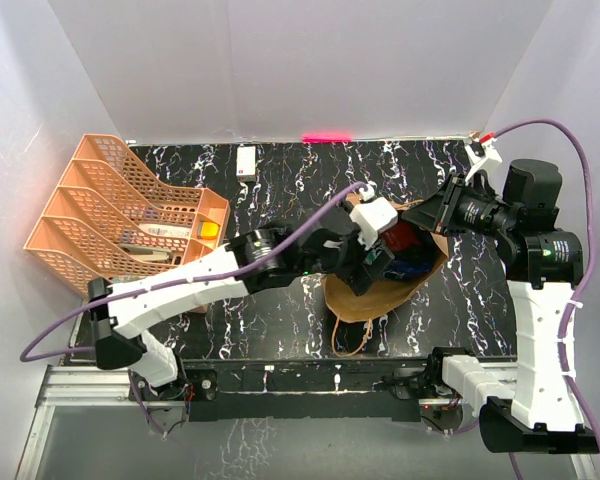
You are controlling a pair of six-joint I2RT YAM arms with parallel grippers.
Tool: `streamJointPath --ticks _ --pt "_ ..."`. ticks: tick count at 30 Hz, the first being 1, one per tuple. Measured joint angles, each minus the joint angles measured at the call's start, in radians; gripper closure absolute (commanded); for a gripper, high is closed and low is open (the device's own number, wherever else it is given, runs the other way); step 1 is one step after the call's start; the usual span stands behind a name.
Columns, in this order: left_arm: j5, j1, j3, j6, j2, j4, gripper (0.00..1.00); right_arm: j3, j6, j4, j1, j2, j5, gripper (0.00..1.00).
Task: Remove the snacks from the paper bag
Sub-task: Take out the snack from the paper bag.
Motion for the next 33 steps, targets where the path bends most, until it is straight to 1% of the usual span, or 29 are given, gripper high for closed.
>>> streamJointPath --ticks 2,5,7,10,13,17,23,30,33 --pt "0.033 0.000 0.000 -0.032 -0.039 0.001 0.12 0.000 0.003 -0.001 0.006 0.002 -0.001 0.92" --pt "0.047 0.000 0.000 -0.067 -0.075 0.001 0.05 0.000 0.007 -0.001 0.012 0.011 -0.003 0.92" --pt "0.046 0.002 0.013 -0.087 -0.072 -0.014 0.04 0.000 0.010 -0.001 0.013 0.021 -0.005 0.92" --pt "0.049 0.010 0.085 -0.116 -0.027 -0.072 0.04 0.000 0.011 0.002 0.013 0.028 -0.006 0.92" --pt "0.061 0.018 0.151 -0.133 0.026 -0.098 0.08 0.000 0.012 0.003 0.013 0.029 -0.006 0.92" --pt "0.077 0.024 0.198 -0.143 0.081 -0.131 0.09 0.000 0.011 0.003 0.013 0.029 -0.005 0.92" --pt "0.068 0.024 0.213 -0.131 0.129 -0.145 0.10 0.000 0.011 0.003 0.013 0.029 -0.005 0.92" --pt "0.011 0.024 0.284 -0.078 0.208 -0.178 0.11 0.002 0.011 0.003 0.013 0.029 -0.001 0.92" --pt "-0.006 0.024 0.290 -0.067 0.210 -0.197 0.10 0.002 0.011 0.003 0.013 0.029 0.002 0.92"
